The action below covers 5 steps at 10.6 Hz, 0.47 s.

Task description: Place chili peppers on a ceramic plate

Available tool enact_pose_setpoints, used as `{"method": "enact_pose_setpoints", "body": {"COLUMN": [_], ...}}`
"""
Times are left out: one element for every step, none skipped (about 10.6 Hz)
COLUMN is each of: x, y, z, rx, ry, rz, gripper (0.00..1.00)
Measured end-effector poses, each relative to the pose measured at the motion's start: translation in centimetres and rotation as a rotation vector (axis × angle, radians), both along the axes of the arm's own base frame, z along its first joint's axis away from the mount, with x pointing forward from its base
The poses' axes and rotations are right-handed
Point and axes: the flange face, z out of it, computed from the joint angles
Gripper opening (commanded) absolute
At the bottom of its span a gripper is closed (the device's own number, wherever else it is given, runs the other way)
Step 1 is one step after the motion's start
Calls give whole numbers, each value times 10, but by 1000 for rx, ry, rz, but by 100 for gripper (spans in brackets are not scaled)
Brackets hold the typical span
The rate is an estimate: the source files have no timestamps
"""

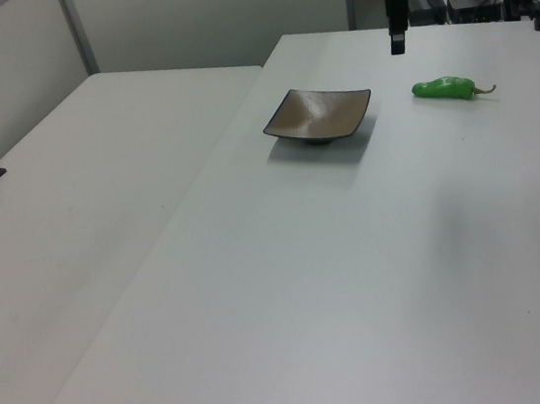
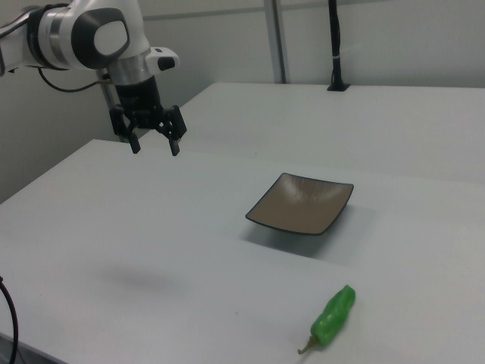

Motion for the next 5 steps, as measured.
{"method": "enact_pose_setpoints", "body": {"x": [0, 0, 0, 1, 1], "y": [0, 0, 0, 0, 1], "z": [0, 0, -1, -3, -4], "rx": [0, 0, 0, -1, -1], "ry": [-1, 1, 3, 5, 8], "rz": [-1, 0, 0, 0, 2], "gripper": [100, 100, 100, 100, 100]}}
